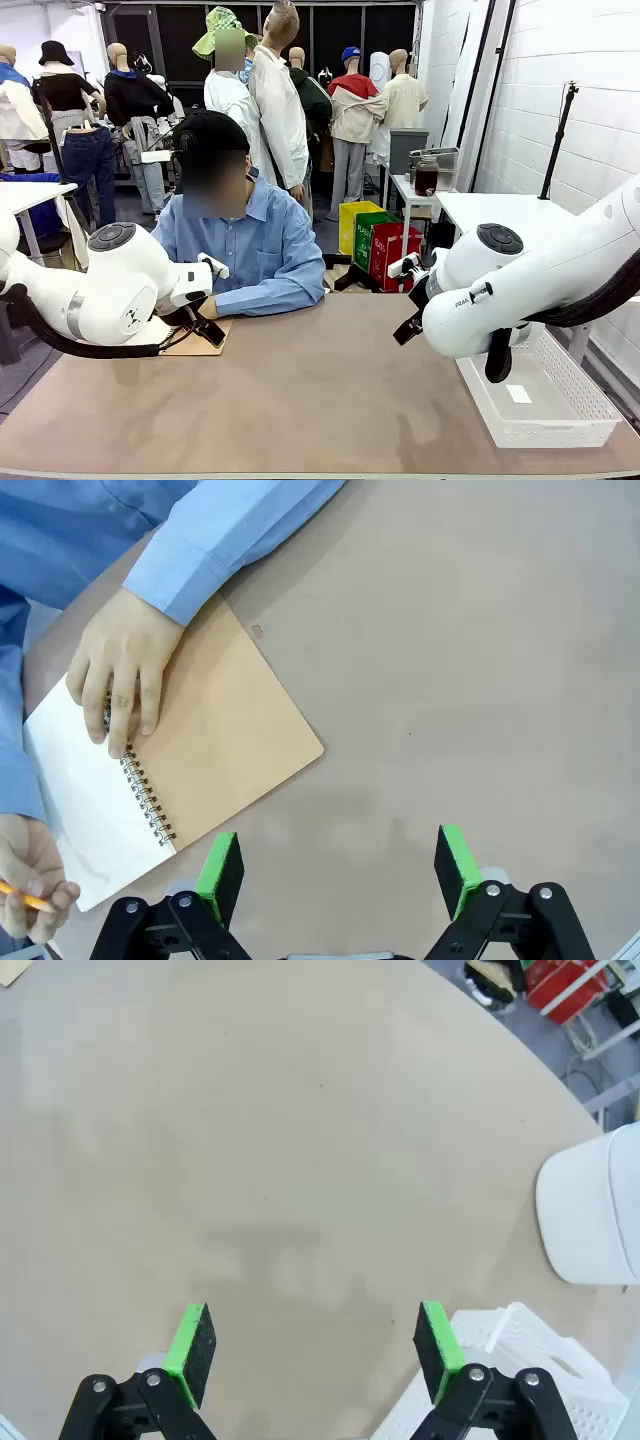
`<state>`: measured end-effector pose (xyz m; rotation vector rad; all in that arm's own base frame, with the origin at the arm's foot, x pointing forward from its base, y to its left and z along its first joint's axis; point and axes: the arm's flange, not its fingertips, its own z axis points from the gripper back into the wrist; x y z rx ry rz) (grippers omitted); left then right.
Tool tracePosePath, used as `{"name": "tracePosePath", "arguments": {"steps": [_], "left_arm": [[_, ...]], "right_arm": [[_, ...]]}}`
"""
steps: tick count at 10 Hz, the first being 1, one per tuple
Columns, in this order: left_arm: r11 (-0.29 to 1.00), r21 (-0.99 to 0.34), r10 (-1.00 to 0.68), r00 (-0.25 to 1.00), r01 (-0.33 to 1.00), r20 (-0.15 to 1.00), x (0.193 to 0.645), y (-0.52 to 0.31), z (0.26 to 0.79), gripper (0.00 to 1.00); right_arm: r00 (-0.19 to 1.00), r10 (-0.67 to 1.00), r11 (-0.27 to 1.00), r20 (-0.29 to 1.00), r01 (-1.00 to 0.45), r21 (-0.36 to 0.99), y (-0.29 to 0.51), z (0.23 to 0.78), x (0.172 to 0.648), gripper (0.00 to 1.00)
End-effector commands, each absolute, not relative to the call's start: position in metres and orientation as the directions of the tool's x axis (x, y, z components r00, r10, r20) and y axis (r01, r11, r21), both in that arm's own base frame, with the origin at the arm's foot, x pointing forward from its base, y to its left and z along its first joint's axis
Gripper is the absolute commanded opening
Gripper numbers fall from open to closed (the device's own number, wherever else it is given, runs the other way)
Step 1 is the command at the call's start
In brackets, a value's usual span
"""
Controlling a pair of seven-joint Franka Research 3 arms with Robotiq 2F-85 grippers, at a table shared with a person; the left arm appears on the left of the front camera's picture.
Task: Sort the paper based on its condition.
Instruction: If a person hands you a paper, place it in the Organizing basket , and if it's crumpled, put it in the Trash can.
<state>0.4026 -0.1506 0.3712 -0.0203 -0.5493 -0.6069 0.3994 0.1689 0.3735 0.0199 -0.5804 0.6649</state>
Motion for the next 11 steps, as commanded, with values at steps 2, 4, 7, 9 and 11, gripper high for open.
{"name": "tracePosePath", "arguments": {"steps": [2,4,7,9,11], "left_arm": [[0.826,0.139,-0.536,0.683,0.547,0.496,0.4026,-0.1506,0.3712,1.0],[0.826,0.139,-0.536,0.683,0.547,0.496,0.4026,-0.1506,0.3712,1.0],[0.826,0.139,-0.536,0.683,0.547,0.496,0.4026,-0.1506,0.3712,1.0],[0.826,0.139,-0.536,0.683,0.547,0.496,0.4026,-0.1506,0.3712,1.0],[0.826,0.139,-0.536,0.683,0.547,0.496,0.4026,-0.1506,0.3712,1.0]], "right_arm": [[0.634,0.577,0.792,0.515,-0.588,-0.163,0.1694,0.3741,0.3989,1.0],[0.634,0.577,0.792,0.515,-0.588,-0.163,0.1694,0.3741,0.3989,1.0],[0.634,0.577,0.792,0.515,-0.588,-0.163,0.1694,0.3741,0.3989,1.0],[0.634,0.577,0.792,0.515,-0.588,-0.163,0.1694,0.3741,0.3989,1.0],[0.634,0.577,0.792,0.515,-0.588,-0.163,0.1694,0.3741,0.3989,1.0]]}}
